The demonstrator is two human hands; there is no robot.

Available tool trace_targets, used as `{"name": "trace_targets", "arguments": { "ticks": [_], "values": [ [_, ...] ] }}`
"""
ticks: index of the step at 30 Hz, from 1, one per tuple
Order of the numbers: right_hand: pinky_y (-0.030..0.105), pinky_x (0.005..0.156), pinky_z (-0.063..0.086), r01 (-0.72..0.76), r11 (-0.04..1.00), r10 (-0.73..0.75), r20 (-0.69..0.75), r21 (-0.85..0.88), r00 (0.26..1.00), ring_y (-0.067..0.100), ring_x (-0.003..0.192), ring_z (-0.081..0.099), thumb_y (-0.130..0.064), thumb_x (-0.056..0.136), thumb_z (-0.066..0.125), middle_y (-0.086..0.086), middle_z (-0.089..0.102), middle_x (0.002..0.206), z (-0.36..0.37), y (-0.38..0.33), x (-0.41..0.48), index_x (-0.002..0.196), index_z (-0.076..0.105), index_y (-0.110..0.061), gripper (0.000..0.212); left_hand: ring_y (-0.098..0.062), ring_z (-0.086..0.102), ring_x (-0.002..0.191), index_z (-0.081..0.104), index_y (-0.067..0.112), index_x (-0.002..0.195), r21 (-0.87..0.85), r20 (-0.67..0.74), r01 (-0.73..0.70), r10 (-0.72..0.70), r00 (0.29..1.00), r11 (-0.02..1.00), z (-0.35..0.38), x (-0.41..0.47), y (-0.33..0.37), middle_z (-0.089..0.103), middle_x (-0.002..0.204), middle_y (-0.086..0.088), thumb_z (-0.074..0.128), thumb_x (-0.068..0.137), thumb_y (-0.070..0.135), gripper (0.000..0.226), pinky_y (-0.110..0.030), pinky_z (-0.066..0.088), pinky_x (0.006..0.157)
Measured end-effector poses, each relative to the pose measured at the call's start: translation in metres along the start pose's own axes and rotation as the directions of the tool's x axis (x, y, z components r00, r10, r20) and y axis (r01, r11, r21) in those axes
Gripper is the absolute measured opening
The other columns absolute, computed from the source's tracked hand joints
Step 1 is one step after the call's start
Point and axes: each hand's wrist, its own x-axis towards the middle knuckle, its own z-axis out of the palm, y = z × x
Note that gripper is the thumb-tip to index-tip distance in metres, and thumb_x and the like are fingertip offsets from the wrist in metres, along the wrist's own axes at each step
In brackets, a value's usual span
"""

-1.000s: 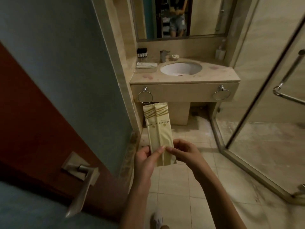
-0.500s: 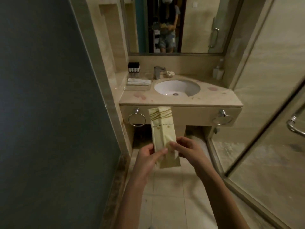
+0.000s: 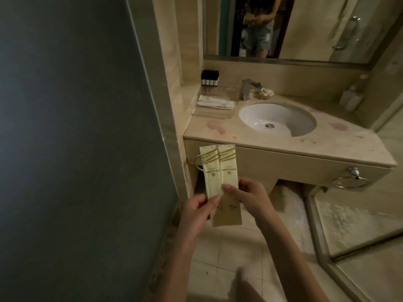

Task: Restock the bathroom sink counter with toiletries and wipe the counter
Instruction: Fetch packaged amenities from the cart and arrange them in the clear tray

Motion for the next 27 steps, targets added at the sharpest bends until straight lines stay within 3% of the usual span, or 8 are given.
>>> {"name": "trace_targets", "arguments": {
  "ticks": [5, 8, 12, 16, 20, 22, 25, 27],
  "values": [
    [0.015, 0.058, 0.052, -0.042, 0.999, 0.043, 0.043, -0.017, 0.998, 0.007, 0.075, 0.071, -0.014, 0.084, 0.069, -0.003, 0.074, 0.088, -0.002, -0.002, 0.070, 0.099, 0.070, -0.012, 0.014, -0.009, 0.071, 0.085, 0.065, 0.022, 0.109, -0.012, -0.071, -0.008, 0.007, 0.997, 1.000, 0.001, 0.060, 0.014, 0.074, 0.094, 0.003, 0.065, 0.089, 0.024, 0.021, -0.022, 0.056, 0.068],
    [0.018, 0.062, 0.054, -0.041, 0.996, 0.045, 0.060, -0.076, 0.997, 0.007, 0.076, 0.070, -0.022, 0.084, 0.071, -0.004, 0.074, 0.088, -0.011, -0.009, 0.121, 0.099, 0.069, -0.017, 0.016, -0.007, 0.071, 0.081, 0.065, 0.023, 0.101, -0.030, -0.101, -0.003, 0.000, 0.995, 1.000, 0.009, 0.111, 0.030, 0.073, 0.092, 0.004, 0.066, 0.088, 0.019, 0.014, -0.019, 0.055, 0.062],
    [0.014, 0.056, 0.050, -0.034, 0.996, 0.039, 0.061, -0.083, 0.997, 0.000, 0.070, 0.069, -0.025, 0.082, 0.072, -0.011, 0.072, 0.085, -0.039, -0.029, 0.201, 0.097, 0.070, -0.022, 0.015, -0.015, 0.072, 0.083, 0.068, 0.025, 0.091, -0.069, -0.116, -0.006, -0.002, 0.993, 0.998, 0.035, 0.184, 0.057, 0.075, 0.091, 0.003, 0.068, 0.086, 0.015, 0.011, -0.032, 0.059, 0.070],
    [0.018, 0.057, 0.051, -0.023, 0.998, 0.026, 0.056, -0.059, 0.998, 0.007, 0.075, 0.070, -0.024, 0.082, 0.072, -0.010, 0.073, 0.086, -0.064, -0.051, 0.282, 0.092, 0.070, -0.023, 0.010, -0.016, 0.072, 0.080, 0.069, 0.024, 0.089, -0.028, -0.180, -0.019, 0.013, 0.984, 0.999, 0.056, 0.266, 0.086, 0.075, 0.090, 0.001, 0.070, 0.084, 0.020, 0.006, -0.023, 0.056, 0.060],
    [0.034, 0.075, 0.058, -0.023, 0.994, 0.035, 0.111, -0.104, 0.993, 0.014, 0.083, 0.071, -0.027, 0.086, 0.069, -0.006, 0.074, 0.090, -0.088, -0.066, 0.358, 0.095, 0.071, -0.019, 0.012, -0.018, 0.069, 0.092, 0.068, 0.016, 0.108, -0.036, -0.218, 0.000, -0.008, 0.976, 0.999, 0.080, 0.334, 0.107, 0.073, 0.100, -0.001, 0.071, 0.084, 0.021, 0.025, -0.033, 0.060, 0.074],
    [0.036, 0.079, 0.055, -0.039, 0.993, 0.055, 0.139, -0.113, 0.989, 0.018, 0.084, 0.071, -0.027, 0.087, 0.067, 0.000, 0.075, 0.089, -0.095, -0.066, 0.388, 0.094, 0.072, -0.014, 0.015, -0.018, 0.070, 0.094, 0.069, 0.016, 0.107, -0.054, -0.220, 0.011, -0.023, 0.975, 0.998, 0.086, 0.359, 0.112, 0.073, 0.099, -0.001, 0.070, 0.084, 0.021, 0.024, -0.037, 0.060, 0.078],
    [0.034, 0.076, 0.053, -0.084, 0.984, 0.115, 0.198, -0.160, 0.973, 0.022, 0.086, 0.070, -0.030, 0.089, 0.064, 0.005, 0.074, 0.091, -0.100, -0.063, 0.422, 0.096, 0.073, -0.011, 0.022, -0.016, 0.071, 0.088, 0.069, 0.018, 0.101, -0.045, -0.235, 0.038, -0.048, 0.971, 0.998, 0.090, 0.388, 0.116, 0.074, 0.093, -0.002, 0.068, 0.087, 0.021, 0.015, -0.029, 0.059, 0.071],
    [0.024, 0.070, 0.053, -0.125, 0.982, 0.159, 0.261, -0.143, 0.952, 0.013, 0.079, 0.069, -0.030, 0.090, 0.063, 0.004, 0.074, 0.091, -0.101, -0.061, 0.440, 0.098, 0.073, -0.011, 0.023, -0.014, 0.071, 0.084, 0.069, 0.015, 0.101, -0.041, -0.248, 0.062, -0.070, 0.966, 0.997, 0.090, 0.404, 0.117, 0.074, 0.091, -0.001, 0.067, 0.087, 0.020, 0.015, -0.023, 0.057, 0.065]
  ]
}}
